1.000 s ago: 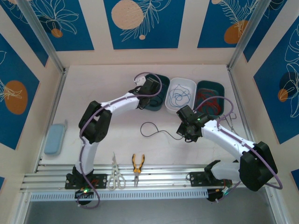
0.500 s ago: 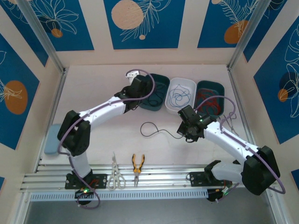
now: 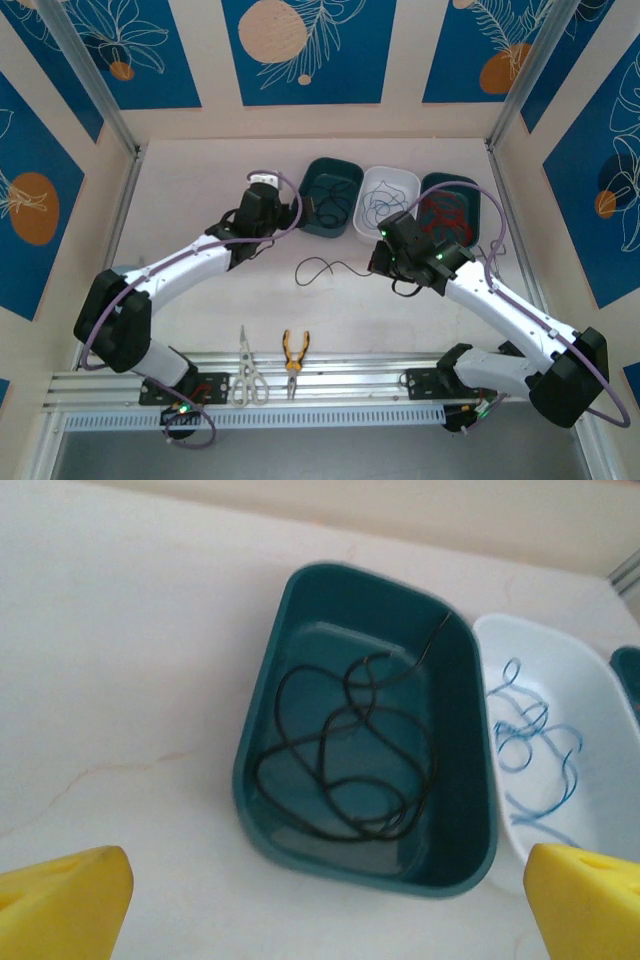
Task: Untangle the cables
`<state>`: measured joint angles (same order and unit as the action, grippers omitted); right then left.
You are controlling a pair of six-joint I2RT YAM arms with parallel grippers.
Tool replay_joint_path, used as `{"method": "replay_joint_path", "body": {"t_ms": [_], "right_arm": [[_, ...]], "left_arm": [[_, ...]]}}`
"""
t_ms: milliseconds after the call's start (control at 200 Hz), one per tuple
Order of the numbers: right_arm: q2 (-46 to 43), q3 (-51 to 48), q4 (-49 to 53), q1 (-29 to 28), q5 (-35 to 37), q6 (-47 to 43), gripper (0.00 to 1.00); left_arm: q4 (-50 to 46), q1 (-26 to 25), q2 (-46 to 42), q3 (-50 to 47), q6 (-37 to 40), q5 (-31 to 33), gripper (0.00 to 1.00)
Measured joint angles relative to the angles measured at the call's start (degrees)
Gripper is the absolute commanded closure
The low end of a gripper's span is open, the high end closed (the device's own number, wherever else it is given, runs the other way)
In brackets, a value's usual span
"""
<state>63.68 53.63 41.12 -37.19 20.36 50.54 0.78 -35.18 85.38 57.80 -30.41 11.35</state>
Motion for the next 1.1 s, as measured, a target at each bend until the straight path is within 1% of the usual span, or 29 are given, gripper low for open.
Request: {"method": "replay_joint_path", "body": {"t_ms": [200, 275, 405, 505, 575, 650, 720, 810, 935, 1100], "right_arm": [[3.6, 2.7, 0.0, -0.6, -2.6, -1.3, 1.0], [4.9, 3.3, 0.0, -0.7, -3.8, -1.5, 1.0], [6.8, 4.4, 0.0, -0.9, -5.1, -1.4, 1.0], [8.3, 5.0, 0.1, -0.9, -5.6, -1.4, 1.0], [9.4, 5.4, 0.4, -0.8, -5.9, -1.2, 1.0], [10.4, 5.7, 0.9, -0.6, -6.4, -1.0, 1.0], [11.2, 6.2, 1.6, -0.2, -7.0, -1.0, 1.0], [11.6, 6.5, 1.9, 0.5, -7.6, -1.0, 1.0], [11.6, 7.2, 1.9, 1.7, -8.7, -1.0, 1.0], [11.6, 7.6, 1.2, 2.4, -10.6, -1.0, 1.0]], "left_arm": [[-7.4, 0.6, -0.5, -4.4, -3.1, -3.9, 0.0], [-9.0, 0.6, -0.5, -6.3, -4.0, -5.5, 0.04], [-11.5, 0.6, -0.6, -8.6, -4.8, -7.8, 0.05], [-9.9, 0.6, -1.6, -11.5, -4.4, -10.9, 0.15], [-7.0, 0.6, -3.1, -14.4, -2.3, -14.6, 0.16], [-3.7, 0.6, -4.0, -16.6, 1.1, -20.3, 0.19], [-1.6, 0.6, -4.1, -17.2, 4.5, -25.1, 0.21], [-0.7, 0.6, -4.1, -17.2, 8.7, -29.2, 0.22], [-0.7, 0.4, -3.5, -17.4, 12.5, -30.5, 0.22], [-0.7, 0.0, -0.7, -17.9, 14.9, -30.4, 0.22]]}}
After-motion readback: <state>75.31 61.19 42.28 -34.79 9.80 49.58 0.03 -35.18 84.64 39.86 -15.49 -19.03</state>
